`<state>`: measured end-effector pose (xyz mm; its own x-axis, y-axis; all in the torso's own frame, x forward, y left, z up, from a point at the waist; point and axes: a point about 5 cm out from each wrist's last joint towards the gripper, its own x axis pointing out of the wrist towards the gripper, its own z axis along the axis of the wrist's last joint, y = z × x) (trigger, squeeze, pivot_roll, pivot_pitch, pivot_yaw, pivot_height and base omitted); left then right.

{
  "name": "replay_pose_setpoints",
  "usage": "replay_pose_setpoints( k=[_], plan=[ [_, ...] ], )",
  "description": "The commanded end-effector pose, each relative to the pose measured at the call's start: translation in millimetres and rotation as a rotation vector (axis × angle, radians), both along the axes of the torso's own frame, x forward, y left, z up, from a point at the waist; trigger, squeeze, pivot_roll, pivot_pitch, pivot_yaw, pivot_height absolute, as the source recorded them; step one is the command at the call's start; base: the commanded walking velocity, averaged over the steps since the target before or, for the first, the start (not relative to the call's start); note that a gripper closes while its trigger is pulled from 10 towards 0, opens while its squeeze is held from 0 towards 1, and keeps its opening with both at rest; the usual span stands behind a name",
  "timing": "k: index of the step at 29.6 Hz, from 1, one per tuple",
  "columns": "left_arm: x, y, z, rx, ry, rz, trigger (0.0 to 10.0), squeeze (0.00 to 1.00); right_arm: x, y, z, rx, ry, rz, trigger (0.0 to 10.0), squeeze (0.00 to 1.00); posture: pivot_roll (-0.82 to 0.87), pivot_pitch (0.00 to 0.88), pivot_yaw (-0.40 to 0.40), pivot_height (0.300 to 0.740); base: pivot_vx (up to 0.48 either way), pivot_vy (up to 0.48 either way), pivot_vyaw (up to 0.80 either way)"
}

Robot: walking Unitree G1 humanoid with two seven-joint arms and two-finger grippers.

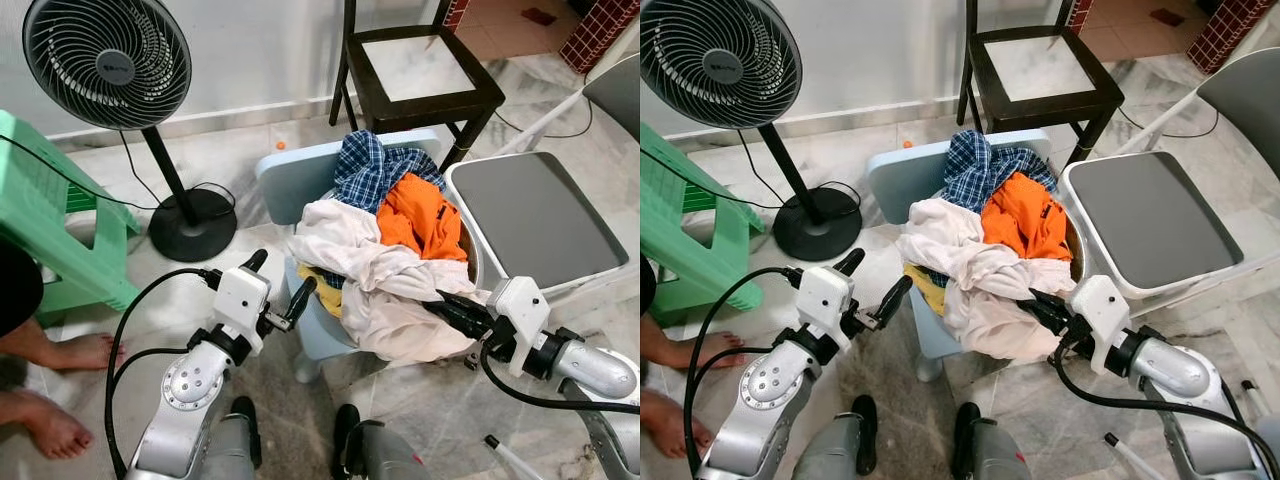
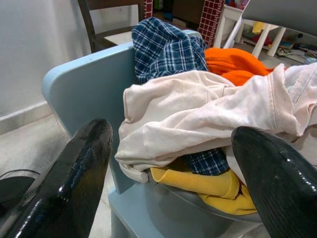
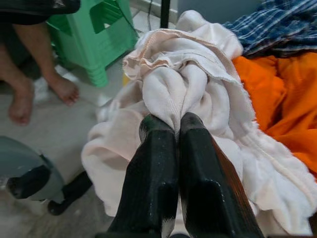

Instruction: Hang hanger

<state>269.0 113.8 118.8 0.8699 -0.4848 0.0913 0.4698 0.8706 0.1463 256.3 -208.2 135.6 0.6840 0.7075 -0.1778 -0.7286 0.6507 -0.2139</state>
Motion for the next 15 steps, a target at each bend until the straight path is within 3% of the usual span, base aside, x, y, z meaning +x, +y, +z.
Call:
replay_pose_setpoints(
  k=[1, 9, 10, 11, 12, 13, 15],
  plan=[
    [-2.7, -2.0, -7.3, 0.011, 0.025, -0.017, 10.0, 0.00, -5.4, -2.7, 0.1, -0.008, 0.033, 0.028, 0.0, 0.00, 0.14, 0.337, -0.073, 0.740, 0.000, 0.000, 0.00],
    [-4.2, -3.4, -10.9, 0.057, 0.017, -0.046, 10.0, 0.00, -3.8, -8.4, 7.4, -0.028, 0.073, 0.064, 0.0, 0.00, 0.15, 0.331, -0.076, 0.740, 0.000, 0.000, 0.00],
    [-4.6, -4.0, -11.3, 0.057, 0.019, -0.049, 10.0, 0.00, -3.4, -9.0, 7.3, -0.032, 0.080, 0.062, 0.0, 0.81, 0.15, 0.331, -0.075, 0.740, 0.000, 0.000, 0.00],
    [-4.9, -4.3, -11.7, 0.056, 0.020, -0.050, 10.0, 0.00, -3.1, -9.4, 7.3, -0.035, 0.085, 0.061, 0.0, 0.81, 0.15, 0.331, -0.075, 0.740, 0.000, 0.000, 0.00],
    [-5.2, -4.8, -12.2, 0.058, 0.021, -0.054, 10.0, 0.00, -2.7, -9.8, 7.1, -0.035, 0.091, 0.056, 3.4, 1.00, 0.15, 0.330, -0.075, 0.740, 0.000, 0.000, 0.00],
    [-5.7, -6.1, -12.9, 0.062, 0.021, -0.062, 10.0, 0.00, -2.7, -9.3, 6.3, -0.041, 0.104, 0.064, 10.0, 1.00, 0.15, 0.328, -0.074, 0.740, 0.000, 0.000, 0.00],
    [-6.2, -7.9, -13.2, 0.065, 0.020, -0.070, 10.0, 0.00, -4.2, -7.1, 4.2, -0.060, 0.118, 0.083, 10.0, 1.00, 0.15, 0.328, -0.074, 0.740, 0.000, 0.000, 0.00]
  ],
)
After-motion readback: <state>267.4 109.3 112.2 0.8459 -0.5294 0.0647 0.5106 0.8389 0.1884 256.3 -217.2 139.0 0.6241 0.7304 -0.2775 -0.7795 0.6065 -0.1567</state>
